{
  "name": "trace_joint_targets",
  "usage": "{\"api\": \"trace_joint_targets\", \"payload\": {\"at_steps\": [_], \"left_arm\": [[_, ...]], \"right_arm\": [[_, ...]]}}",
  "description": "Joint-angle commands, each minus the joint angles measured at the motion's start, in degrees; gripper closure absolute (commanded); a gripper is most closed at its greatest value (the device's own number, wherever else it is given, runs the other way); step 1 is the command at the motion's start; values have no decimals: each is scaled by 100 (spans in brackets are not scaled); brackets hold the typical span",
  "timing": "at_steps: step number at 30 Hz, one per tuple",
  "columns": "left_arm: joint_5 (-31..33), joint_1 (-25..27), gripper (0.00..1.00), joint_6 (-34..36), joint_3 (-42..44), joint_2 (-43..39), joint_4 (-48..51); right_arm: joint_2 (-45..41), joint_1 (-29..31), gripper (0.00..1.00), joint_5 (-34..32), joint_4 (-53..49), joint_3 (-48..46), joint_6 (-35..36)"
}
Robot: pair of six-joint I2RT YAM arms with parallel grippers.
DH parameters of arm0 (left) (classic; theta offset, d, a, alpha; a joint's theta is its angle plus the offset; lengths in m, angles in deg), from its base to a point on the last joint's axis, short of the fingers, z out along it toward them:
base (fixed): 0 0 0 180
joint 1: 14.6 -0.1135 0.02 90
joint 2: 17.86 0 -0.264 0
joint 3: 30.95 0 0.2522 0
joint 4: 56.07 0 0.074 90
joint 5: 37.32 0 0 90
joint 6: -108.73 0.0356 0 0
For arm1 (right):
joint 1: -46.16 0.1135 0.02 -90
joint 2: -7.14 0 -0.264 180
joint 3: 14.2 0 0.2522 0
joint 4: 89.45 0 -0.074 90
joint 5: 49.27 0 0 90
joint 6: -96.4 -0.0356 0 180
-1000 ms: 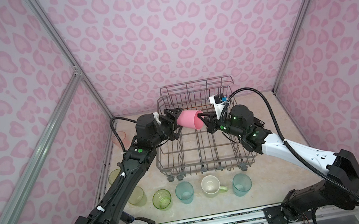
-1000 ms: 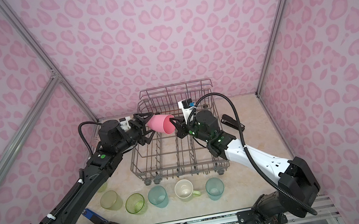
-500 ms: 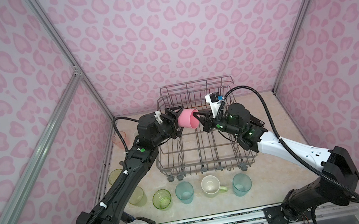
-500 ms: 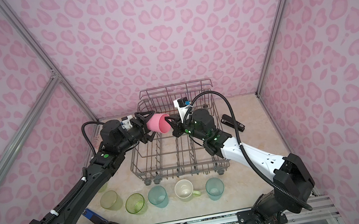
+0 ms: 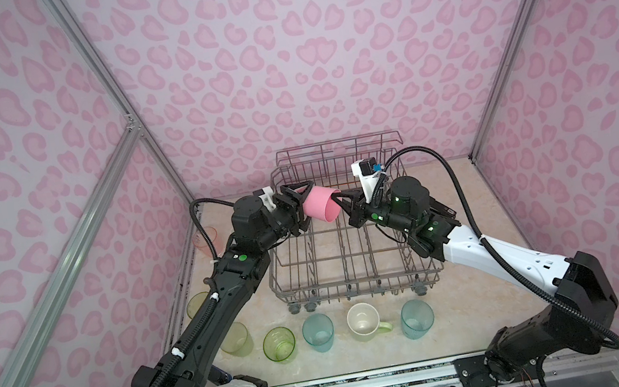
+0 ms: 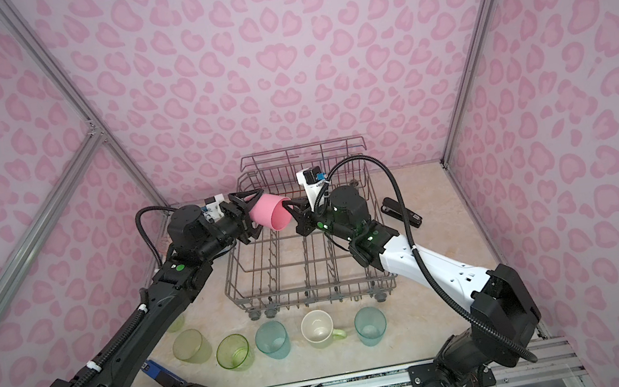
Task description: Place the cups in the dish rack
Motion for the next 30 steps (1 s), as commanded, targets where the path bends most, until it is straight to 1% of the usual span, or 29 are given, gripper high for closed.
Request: {"api": "trace_joint_targets", "payload": {"at_steps": [1,2,3,4,5,7,10,15,18,21,25,27,30], "left_arm": [[39,-32,32,511,-120,-39,-306],[59,-42,32,610,-142,-35,-287],[93,-57,32,724,-160,-34,-287],[124,-80,32,878,-179,-35,-287],[174,-109,33,1030,-220,-26,-67],[306,-145,33,1358,-250,-37,-34],[621,-154,33,1994,-356,-60,235],[1163,-147,33,3056,-515,15,573],[1499,-72,33,3878,-575,123,596],[1919,66,33,4617,-655,319,596],[2730,397,33,5607,-819,733,519],[3025,490,33,5922,-998,1028,467],[3645,588,33,6180,-1308,1522,479]], "right_arm": [[53,11,81,82,-124,43,48],[57,14,76,75,-150,38,50],[44,4,67,76,-159,25,61],[31,0,62,28,-200,17,89],[20,4,59,10,-250,7,106],[-19,-11,53,-36,-417,13,165],[-99,-42,48,-141,-695,-31,230],[-263,-141,46,-637,-1321,-135,141],[-416,-173,45,-828,-1481,-356,112],[-509,-197,44,-1111,-1720,-504,123],[-604,-238,45,-1399,-2023,-632,152],[-701,-248,45,-1457,-2018,-784,143],[-868,-249,45,-1502,-1890,-1091,110]]}}
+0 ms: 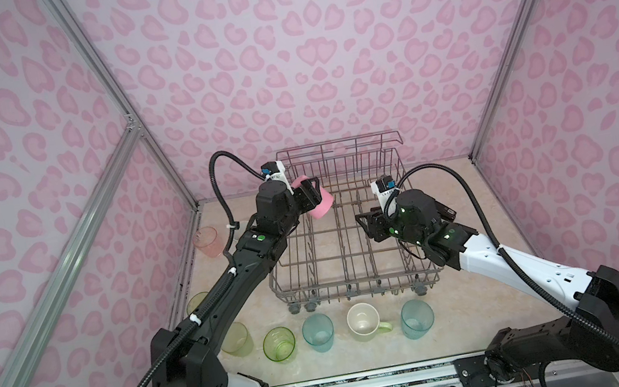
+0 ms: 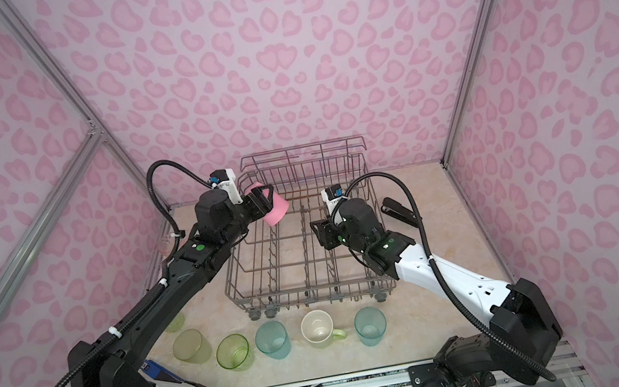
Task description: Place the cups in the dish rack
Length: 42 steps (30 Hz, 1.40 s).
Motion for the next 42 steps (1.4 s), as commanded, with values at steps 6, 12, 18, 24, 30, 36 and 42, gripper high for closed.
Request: {"api": "trace_joint_targets", "payload": {"at_steps": [6,12,18,24,30,36,42], "left_arm": [[2286,142,34,1119,-880,1277,-166],[3346,152,34,1067,-1185,2047,-432],[3731,128,33,1124,-1482,2664,-547],[3819,95,34,1162,-1631,2989,-638],[3747,-42,34,980,-1499,3150,-802],[3550,-59,34,935,-1476,3261,-1017],[3473,-59,33,909,-1345,3354,-1070]], "right_arm": [[-293,5,45,-241,591,-849,-148],[-251,-15,45,-126,1487,-1379,-163],[-115,-45,45,-27,2389,-1859,20],[48,-98,45,330,3059,-2130,-27],[97,-85,46,480,3061,-2122,50],[121,-59,45,515,3185,-2245,23],[287,-25,46,639,3241,-2228,-28]]}}
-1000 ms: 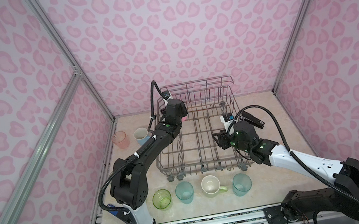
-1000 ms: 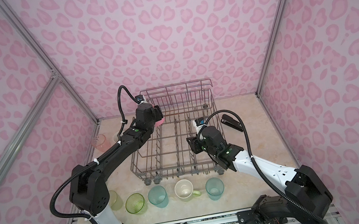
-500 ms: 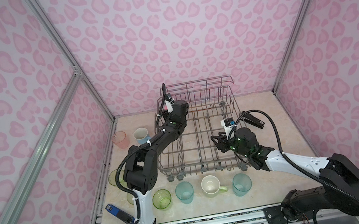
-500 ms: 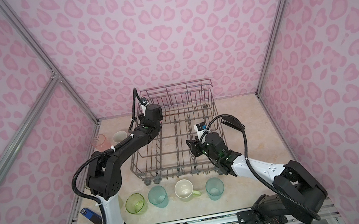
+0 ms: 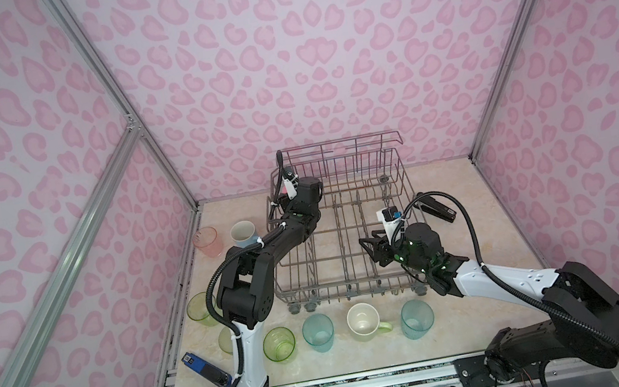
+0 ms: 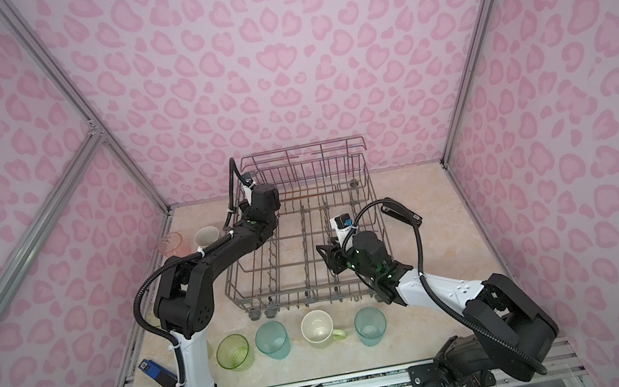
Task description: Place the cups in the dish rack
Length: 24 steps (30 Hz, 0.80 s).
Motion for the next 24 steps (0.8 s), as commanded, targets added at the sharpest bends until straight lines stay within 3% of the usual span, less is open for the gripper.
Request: {"api": "trace_joint_targets", "payload": {"at_steps": [1,14,24], "left_arm": [[-35,-2,33,-70,97,61,-252],[53,77,33,226,161,276,-223],[58,130,24,508,266,163,212]], "right_arm": [[36,32,46,87,213,-25,-9],[132,42,45,75,219,-39,-20],[181,37,45,-12,47,12,-43]]}}
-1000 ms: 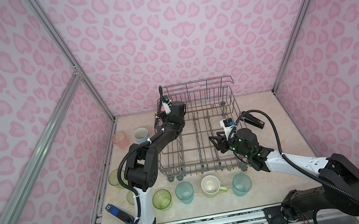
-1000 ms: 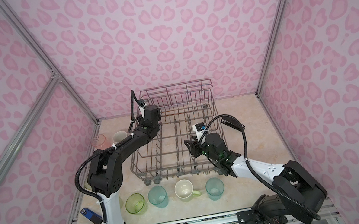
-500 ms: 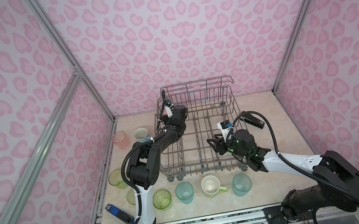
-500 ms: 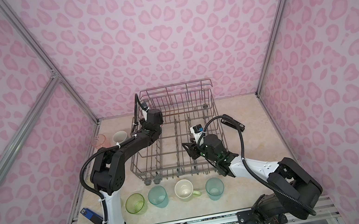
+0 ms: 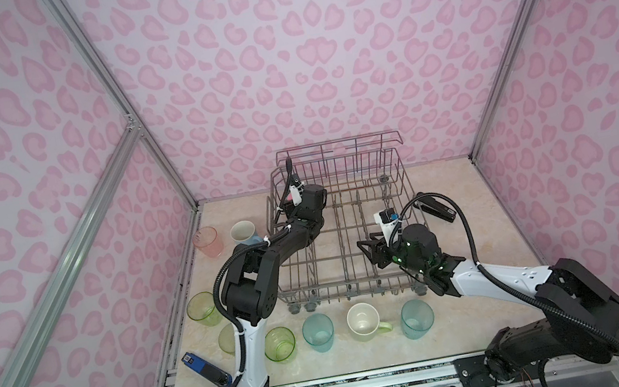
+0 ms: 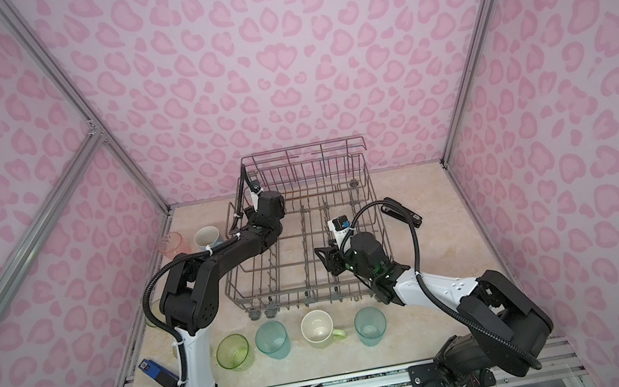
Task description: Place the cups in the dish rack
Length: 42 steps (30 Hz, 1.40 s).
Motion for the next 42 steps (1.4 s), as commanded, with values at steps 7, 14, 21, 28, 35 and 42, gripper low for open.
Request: {"api": "trace_joint_targets", "payload": {"at_steps": [7,14,21,28,35,42], "left_arm": [[-66,8,18,189,21,-83,706],[-305,-1,8,224,-102,-236,1001],[-613,-1,0,309,-358,-616,1415],[-1030,-1,2,342,-690,-981,2102],[-1775,-2,1,164,-748,-1534,2898],[-2826,-1,1,616,-546,-2338,3792]], "right_arm": [[116,5,44,-81,-149,86,-66],[127,5,42,-63,-224,124,-60],[125,3,38,-124,-435,234,-22],[11,3,27,-202,-685,325,-11],[-72,17,24,-546,-1248,555,4],[-179,66,25,-1158,-2310,1156,75]]}}
